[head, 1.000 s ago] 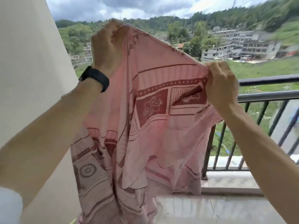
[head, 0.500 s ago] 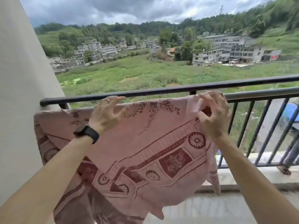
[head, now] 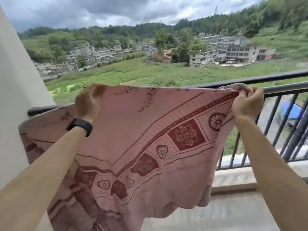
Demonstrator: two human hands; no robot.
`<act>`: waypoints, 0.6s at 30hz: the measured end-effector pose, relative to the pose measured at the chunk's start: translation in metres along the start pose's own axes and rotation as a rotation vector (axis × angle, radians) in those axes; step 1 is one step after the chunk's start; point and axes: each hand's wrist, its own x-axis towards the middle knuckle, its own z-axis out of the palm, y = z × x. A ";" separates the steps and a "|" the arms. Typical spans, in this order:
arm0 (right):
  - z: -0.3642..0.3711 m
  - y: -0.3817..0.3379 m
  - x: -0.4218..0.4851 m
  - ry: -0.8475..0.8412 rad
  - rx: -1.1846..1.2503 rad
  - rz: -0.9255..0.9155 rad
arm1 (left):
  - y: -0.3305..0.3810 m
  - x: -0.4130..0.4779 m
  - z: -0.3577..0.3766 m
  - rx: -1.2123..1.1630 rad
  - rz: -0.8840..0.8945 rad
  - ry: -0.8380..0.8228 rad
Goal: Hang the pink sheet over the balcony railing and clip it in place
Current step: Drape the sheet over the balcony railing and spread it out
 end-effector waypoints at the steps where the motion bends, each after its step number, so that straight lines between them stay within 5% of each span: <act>1: -0.005 0.002 0.011 0.056 0.014 -0.006 | 0.019 0.008 0.002 -0.081 0.047 0.053; 6: -0.043 0.027 0.049 0.280 0.069 -0.025 | 0.113 0.020 0.035 -0.285 0.237 0.127; 8: -0.059 0.050 0.044 0.196 -0.102 0.028 | 0.128 -0.005 0.054 -0.206 0.342 0.024; 11: -0.067 0.085 0.013 -0.101 -0.464 0.106 | 0.107 -0.068 0.075 -0.027 0.469 -0.341; 14: -0.055 0.091 -0.025 -0.245 -0.543 -0.141 | 0.075 -0.105 0.077 0.080 0.462 -0.501; 18: -0.013 0.050 -0.075 -0.344 -0.482 -0.633 | 0.044 -0.095 0.047 0.155 0.282 -0.403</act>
